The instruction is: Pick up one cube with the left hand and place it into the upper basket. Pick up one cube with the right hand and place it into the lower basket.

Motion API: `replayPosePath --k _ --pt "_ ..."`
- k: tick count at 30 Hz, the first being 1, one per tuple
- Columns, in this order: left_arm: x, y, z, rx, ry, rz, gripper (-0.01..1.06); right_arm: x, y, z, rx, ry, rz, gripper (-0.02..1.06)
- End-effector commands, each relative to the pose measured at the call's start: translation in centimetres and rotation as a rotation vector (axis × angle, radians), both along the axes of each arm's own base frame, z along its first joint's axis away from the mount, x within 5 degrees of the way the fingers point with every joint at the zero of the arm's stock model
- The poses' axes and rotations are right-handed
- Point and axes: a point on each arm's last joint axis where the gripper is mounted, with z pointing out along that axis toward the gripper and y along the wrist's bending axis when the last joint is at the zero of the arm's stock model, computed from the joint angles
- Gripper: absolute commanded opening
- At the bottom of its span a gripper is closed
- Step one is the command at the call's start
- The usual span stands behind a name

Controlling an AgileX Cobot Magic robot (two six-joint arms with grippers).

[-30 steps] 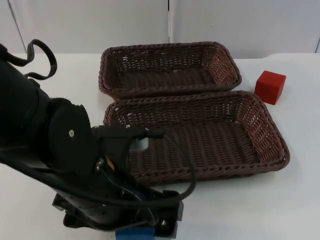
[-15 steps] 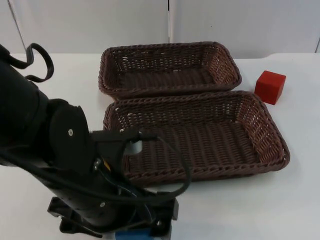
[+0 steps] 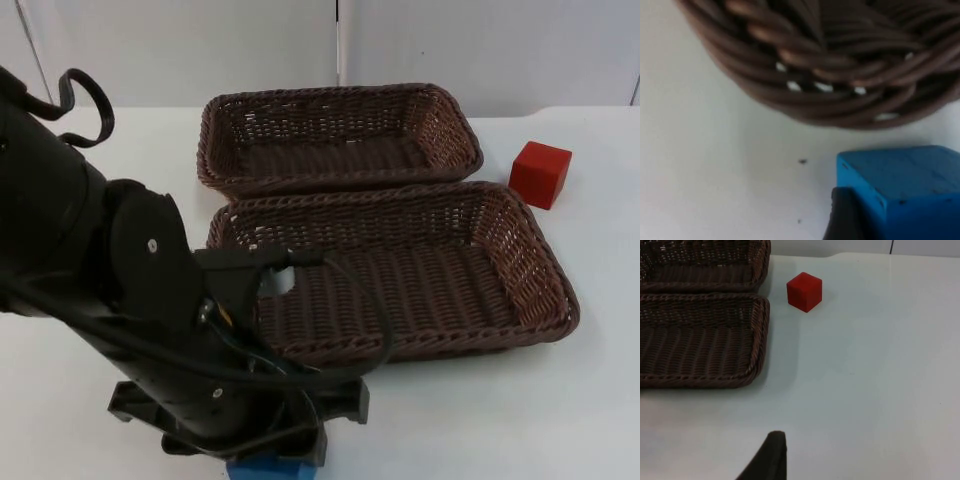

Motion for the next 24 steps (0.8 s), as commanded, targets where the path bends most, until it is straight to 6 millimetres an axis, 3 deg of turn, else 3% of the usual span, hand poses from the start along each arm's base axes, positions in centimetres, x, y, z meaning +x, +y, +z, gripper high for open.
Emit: replayPosePath --k 1,7,12,24 --pt "-0.2 0.0 0.5 -0.009 0.024 0.001 0.00 0.0 0.0 0.0 -0.004 -0.006 -0.006 1.05" --pt "-0.6 0.1 1.7 -0.017 0.038 -0.035 0.00 0.0 0.0 0.0 -0.004 -0.006 -0.006 1.05" --pt "-0.9 0.1 3.9 -0.059 0.009 -0.049 0.00 0.0 0.0 0.0 -0.004 -0.006 -0.006 1.05" --pt "-2.0 0.9 11.6 -0.211 -0.221 -0.138 0.00 0.0 0.0 0.0 -0.004 -0.006 -0.006 1.05"
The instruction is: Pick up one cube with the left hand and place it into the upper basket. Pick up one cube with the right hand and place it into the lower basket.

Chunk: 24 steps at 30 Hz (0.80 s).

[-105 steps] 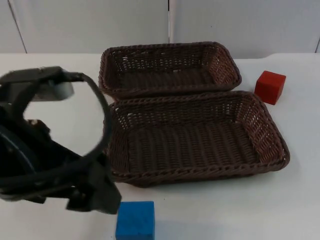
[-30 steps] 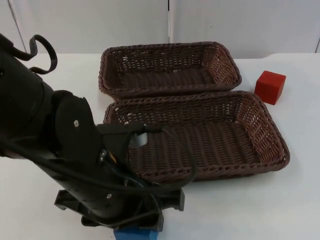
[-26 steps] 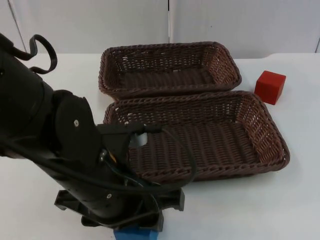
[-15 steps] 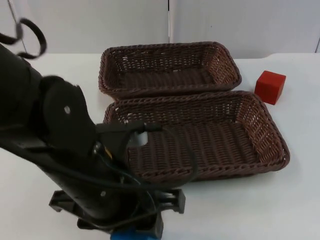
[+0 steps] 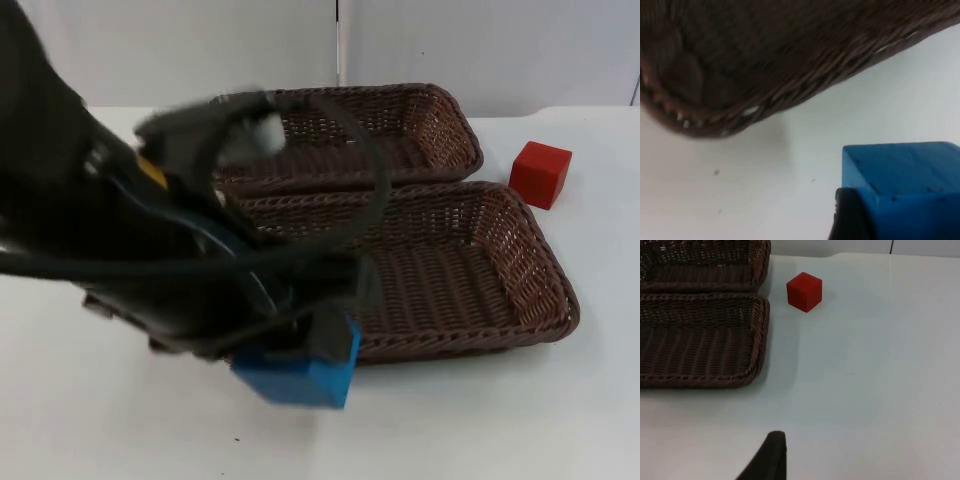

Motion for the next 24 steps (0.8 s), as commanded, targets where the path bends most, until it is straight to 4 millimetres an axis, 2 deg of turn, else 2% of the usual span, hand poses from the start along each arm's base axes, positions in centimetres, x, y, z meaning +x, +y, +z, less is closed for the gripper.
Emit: replayPosePath --k 1,8,13,24 --pt "-0.2 0.3 1.3 -0.015 -0.057 -0.031 0.00 0.0 0.0 0.0 -0.004 -0.006 -0.006 1.05" --pt "-1.4 1.3 4.9 -0.074 -0.211 -0.102 0.00 0.0 0.0 0.0 -0.004 -0.006 -0.006 1.05" --pt "-1.7 1.6 5.8 -0.084 -0.262 -0.129 0.00 0.0 0.0 0.0 -0.004 -0.006 -0.006 1.05" --pt "-1.6 1.6 5.9 -0.070 -0.305 -0.164 0.00 0.0 0.0 0.0 -0.004 -0.006 -0.006 1.05"
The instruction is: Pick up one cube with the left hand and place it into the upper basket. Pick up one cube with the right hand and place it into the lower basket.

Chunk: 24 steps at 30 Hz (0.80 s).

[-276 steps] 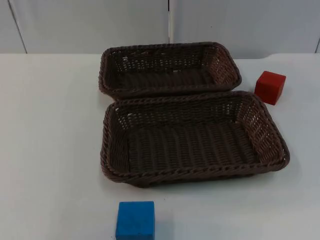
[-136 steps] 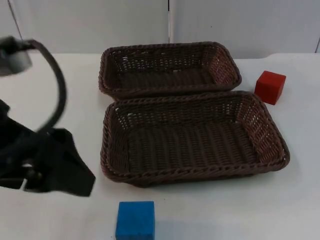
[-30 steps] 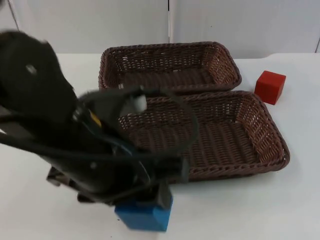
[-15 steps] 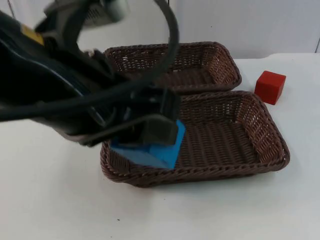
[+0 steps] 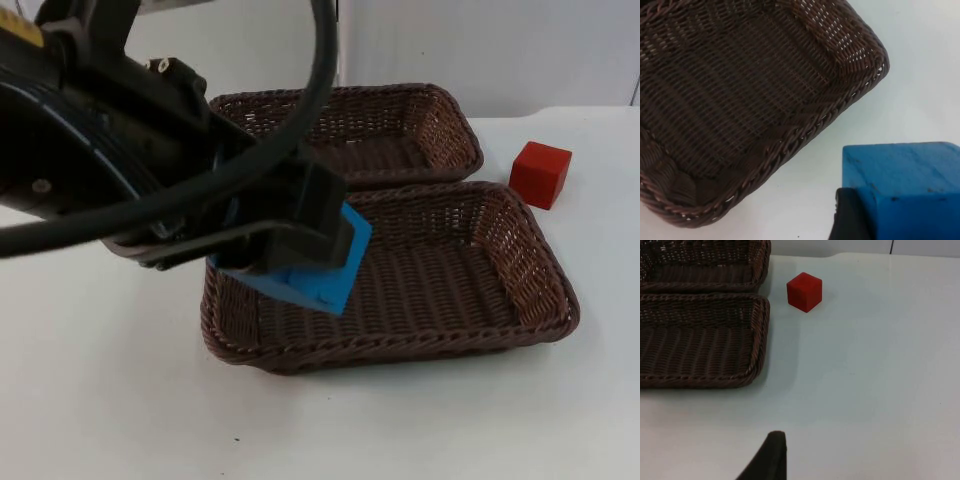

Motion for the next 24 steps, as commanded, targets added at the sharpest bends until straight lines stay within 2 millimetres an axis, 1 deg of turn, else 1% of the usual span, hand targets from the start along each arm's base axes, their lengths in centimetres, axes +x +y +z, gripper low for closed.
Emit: replayPosePath --k 1,18,24 --pt "0.1 0.1 0.4 -0.004 -0.034 -0.004 0.00 0.0 0.0 0.0 -0.004 -0.006 -0.006 1.05" --pt "0.6 0.1 0.8 -0.014 -0.118 0.003 0.00 0.0 0.0 0.0 -0.005 -0.007 -0.007 1.05" --pt "1.3 -0.6 1.6 -0.016 -0.138 -0.014 0.00 0.0 0.0 0.0 -0.005 -0.007 -0.007 1.05"
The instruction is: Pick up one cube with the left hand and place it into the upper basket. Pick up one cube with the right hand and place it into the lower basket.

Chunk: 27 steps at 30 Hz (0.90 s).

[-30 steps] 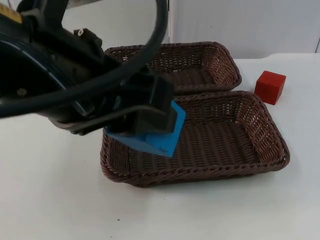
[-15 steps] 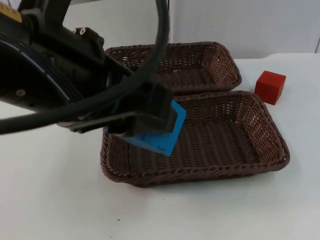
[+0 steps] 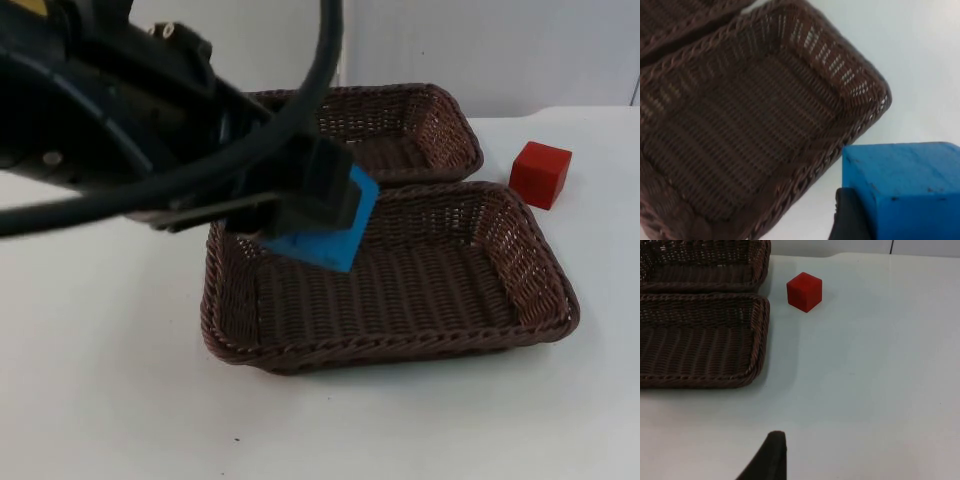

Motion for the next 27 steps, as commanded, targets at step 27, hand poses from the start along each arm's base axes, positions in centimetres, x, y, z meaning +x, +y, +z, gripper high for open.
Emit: replayPosePath --k 27 --pt "10.8 -0.1 -1.5 0.091 0.014 0.139 0.00 0.0 0.0 0.0 -0.005 -0.007 -0.007 1.05"
